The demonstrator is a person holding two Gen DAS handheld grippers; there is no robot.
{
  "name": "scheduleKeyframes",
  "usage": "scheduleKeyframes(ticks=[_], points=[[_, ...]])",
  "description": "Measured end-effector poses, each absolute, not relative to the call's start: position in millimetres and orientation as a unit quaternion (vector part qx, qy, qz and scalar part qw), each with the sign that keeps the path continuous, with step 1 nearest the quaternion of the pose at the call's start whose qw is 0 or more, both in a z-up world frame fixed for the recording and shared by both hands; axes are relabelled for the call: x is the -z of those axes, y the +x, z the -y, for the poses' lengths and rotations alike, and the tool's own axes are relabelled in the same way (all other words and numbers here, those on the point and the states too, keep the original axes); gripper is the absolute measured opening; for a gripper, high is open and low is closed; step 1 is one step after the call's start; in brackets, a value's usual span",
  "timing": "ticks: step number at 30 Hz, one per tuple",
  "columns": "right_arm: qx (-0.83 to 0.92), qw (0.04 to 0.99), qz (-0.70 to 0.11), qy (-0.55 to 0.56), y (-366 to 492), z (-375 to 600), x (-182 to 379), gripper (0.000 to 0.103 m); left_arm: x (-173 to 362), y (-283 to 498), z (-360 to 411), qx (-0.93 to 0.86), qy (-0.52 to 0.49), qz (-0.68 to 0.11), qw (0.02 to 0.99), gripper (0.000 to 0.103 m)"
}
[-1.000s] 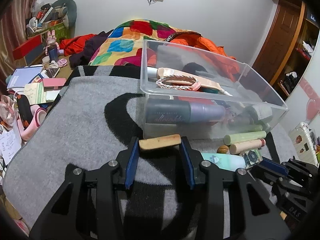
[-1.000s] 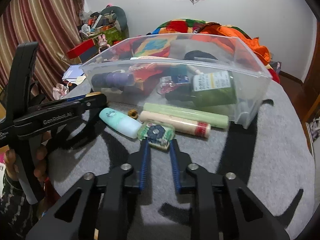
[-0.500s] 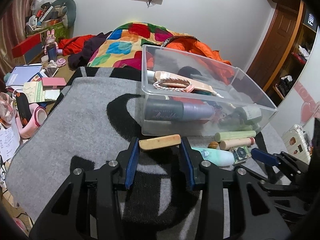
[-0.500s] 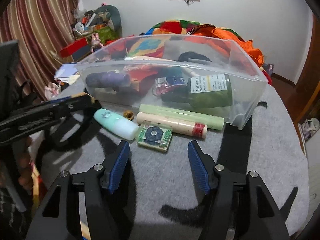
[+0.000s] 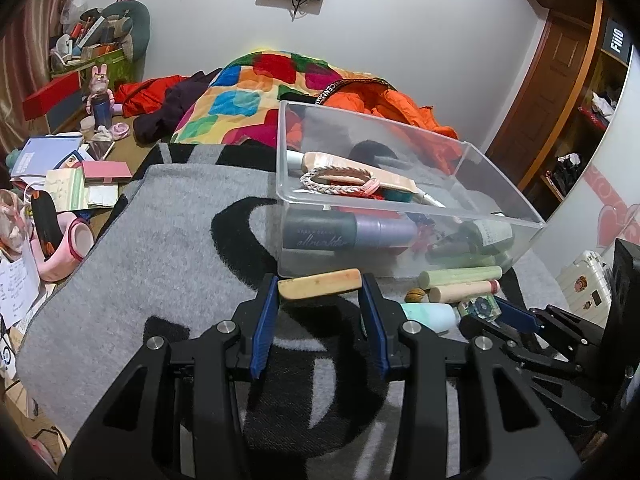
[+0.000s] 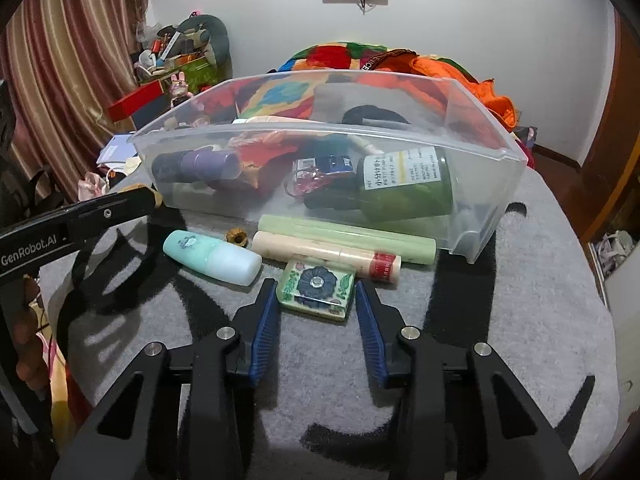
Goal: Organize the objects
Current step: 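Grasp the wooden block with the left tool while the right grasps the green square case, then carry the wooden block and green square case over the clear box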
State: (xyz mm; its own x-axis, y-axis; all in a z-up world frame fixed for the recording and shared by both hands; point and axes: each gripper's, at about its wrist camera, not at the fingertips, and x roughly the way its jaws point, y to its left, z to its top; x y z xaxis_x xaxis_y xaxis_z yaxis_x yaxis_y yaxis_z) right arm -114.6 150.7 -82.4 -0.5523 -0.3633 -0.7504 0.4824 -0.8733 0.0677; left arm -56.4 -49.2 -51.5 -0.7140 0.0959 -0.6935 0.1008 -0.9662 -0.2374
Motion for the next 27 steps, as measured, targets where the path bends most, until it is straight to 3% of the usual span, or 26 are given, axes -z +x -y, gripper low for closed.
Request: scheduleKeyframes(ticks=[27], points=[[0.926, 0.239, -0.034, 0.291, -138.4, -167.1, -9.3, 0.034, -4.6, -87.6, 17.2, 0.941, 0.32, -0.095, -0.046, 0.04]])
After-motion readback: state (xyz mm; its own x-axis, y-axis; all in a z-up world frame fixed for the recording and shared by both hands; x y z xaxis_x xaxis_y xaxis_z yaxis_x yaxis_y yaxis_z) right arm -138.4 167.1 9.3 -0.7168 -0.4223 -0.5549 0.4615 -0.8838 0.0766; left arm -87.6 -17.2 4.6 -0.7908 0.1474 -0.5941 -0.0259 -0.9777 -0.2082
